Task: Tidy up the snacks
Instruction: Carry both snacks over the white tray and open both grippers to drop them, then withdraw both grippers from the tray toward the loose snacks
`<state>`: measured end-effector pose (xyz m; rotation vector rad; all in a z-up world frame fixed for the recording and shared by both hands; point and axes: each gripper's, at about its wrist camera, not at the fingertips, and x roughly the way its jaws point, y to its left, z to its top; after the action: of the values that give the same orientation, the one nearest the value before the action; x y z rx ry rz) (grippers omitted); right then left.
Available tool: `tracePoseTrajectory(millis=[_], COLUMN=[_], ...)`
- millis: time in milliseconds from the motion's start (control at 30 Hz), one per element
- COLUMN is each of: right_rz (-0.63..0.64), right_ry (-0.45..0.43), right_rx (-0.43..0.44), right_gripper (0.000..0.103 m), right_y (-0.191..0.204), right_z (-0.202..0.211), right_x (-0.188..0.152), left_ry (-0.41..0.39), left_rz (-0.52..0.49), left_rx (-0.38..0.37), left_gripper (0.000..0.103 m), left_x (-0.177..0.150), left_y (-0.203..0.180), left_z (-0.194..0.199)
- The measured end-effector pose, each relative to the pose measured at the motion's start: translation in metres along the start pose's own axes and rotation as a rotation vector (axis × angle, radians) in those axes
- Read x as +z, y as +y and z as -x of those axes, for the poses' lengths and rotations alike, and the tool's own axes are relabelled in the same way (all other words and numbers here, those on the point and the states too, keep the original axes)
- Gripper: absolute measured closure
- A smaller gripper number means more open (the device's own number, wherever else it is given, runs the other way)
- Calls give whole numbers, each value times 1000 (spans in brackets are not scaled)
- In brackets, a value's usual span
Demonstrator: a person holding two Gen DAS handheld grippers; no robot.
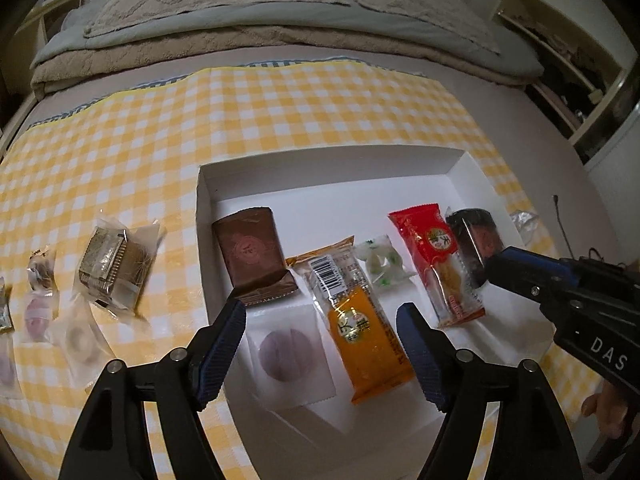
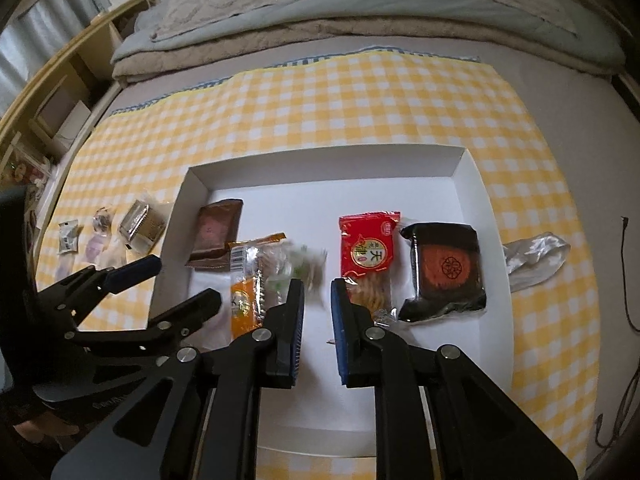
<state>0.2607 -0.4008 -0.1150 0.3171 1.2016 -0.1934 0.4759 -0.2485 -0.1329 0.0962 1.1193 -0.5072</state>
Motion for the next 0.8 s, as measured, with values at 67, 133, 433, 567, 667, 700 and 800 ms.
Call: tracePoseTrajectory(millis=[67,133,433,567,667,700,800], right_rz=[-2,-1,2,13,11,5,-7], right_ry=[4,7,-11,-27,-38,-41,-61], right_rx=[-3,-8,-37,-69,-101,-106,-112], right_gripper=[86,86,52,22,6,3,0], right_y=[-3,-6,-20,-24,-27,-29,-30], right_z=[0,0,6,10,15,17,25], right_x=[-1,-3,-14,-16,-19,-19,-21], left_ry=[-1,-2,-2,-8,-14,-14,-22], left_rz=[-1,0,-2,4,8,7,9], left_rx=[-2,-6,-19,-20,-19,-16,-9], left_gripper=[27,26,14,3,0,0,0], left_x=[-1,-2,-7,-9,-12,-13,-15], left_y=[0,2,2,3,6,7,12], left_z=[3,5,16,23,29,31,40])
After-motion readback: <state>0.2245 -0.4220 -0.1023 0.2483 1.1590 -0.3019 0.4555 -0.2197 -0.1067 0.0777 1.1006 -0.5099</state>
